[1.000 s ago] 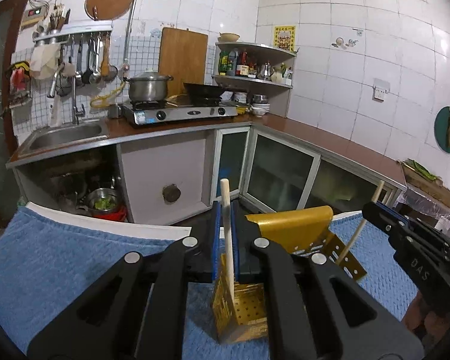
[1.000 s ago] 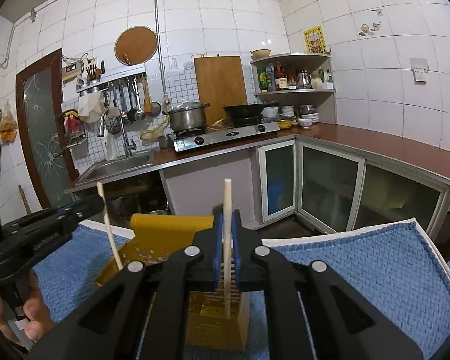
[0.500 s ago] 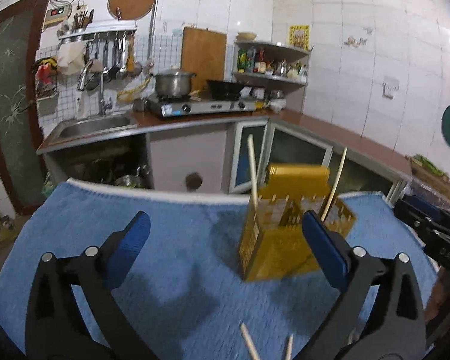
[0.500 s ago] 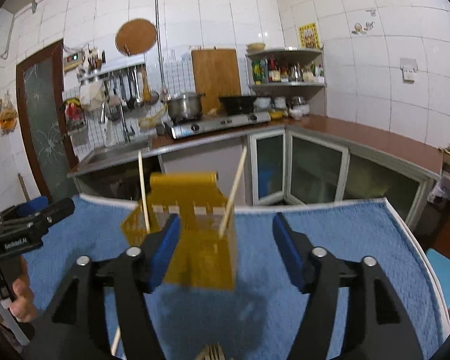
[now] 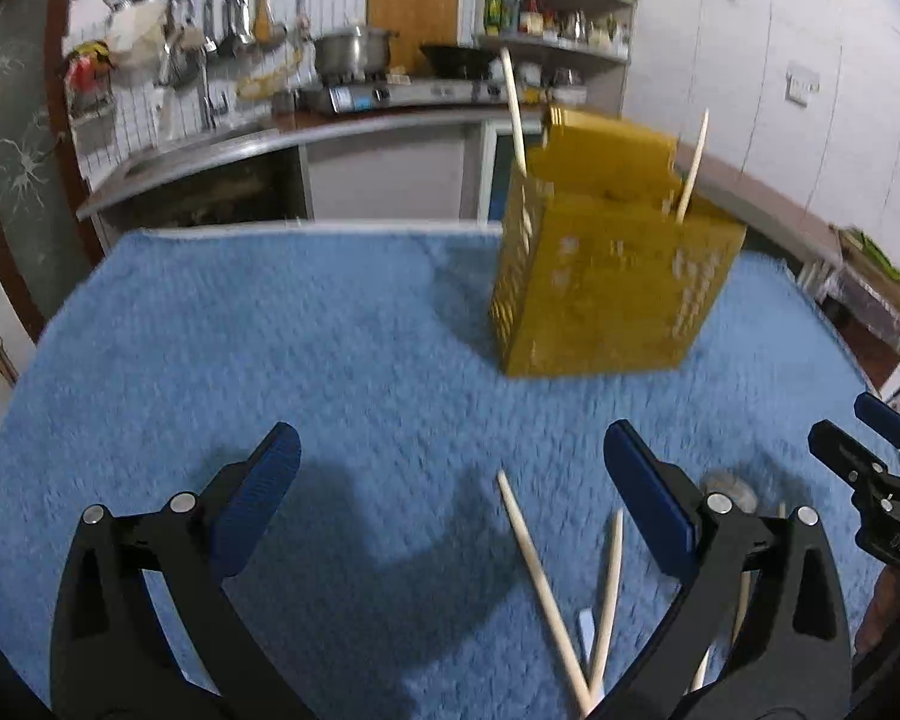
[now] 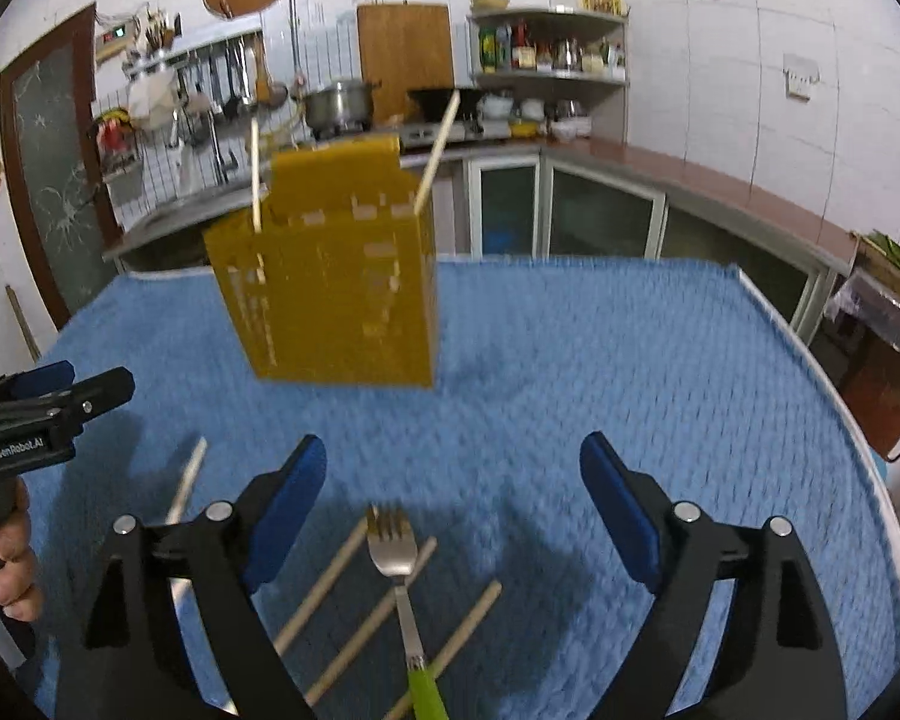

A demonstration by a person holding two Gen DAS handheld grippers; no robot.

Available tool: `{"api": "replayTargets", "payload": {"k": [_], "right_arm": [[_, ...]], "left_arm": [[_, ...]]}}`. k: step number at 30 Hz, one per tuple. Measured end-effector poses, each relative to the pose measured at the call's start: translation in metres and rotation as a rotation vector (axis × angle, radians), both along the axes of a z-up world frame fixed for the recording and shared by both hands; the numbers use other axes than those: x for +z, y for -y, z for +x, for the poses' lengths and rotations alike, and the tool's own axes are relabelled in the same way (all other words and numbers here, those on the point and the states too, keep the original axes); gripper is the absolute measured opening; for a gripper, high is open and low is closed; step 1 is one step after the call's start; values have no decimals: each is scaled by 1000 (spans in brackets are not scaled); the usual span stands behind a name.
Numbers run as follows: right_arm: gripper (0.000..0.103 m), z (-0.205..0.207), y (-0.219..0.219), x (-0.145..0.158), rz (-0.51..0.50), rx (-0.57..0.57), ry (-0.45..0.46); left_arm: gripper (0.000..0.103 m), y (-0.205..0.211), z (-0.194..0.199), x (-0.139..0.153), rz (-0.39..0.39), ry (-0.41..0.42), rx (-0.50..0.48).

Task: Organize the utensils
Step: 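Open the left tool and withdraw it from the caddy, then grasp a chopstick with the left tool while the right tool grasps the green-handled fork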

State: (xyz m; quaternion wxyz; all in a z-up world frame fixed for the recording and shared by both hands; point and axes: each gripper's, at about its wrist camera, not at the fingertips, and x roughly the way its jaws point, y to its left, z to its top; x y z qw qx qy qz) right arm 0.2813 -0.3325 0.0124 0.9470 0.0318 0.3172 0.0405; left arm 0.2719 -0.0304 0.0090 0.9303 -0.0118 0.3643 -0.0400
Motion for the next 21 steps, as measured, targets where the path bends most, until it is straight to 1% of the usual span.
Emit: {"api": "replayTargets", "payload": {"k": [5, 9, 14, 16, 18, 20, 21], "right_arm": [[84, 1, -1, -30, 7, 3, -79], [82, 0, -4, -42, -16, 11, -115], [71, 1, -9, -55, -34, 36, -154], [69, 3, -11, -60, -34, 47, -169], [60, 5, -12, -62, -40, 50, -180], [56, 6, -13, -62, -42, 52, -183], [54, 6, -13, -62, -42, 52, -187]], "left_arm": [[98, 2, 6, -27, -4, -101, 13], [98, 2, 8, -43, -13, -160, 2], [98, 10, 4, -52, 2, -179, -10], [98, 13, 4, -54, -2, -192, -24], [96, 16, 3, -56, -2, -196, -27], [93, 19, 3, -58, 6, -200, -32], [89, 20, 3, -58, 10, -205, -33]]}}
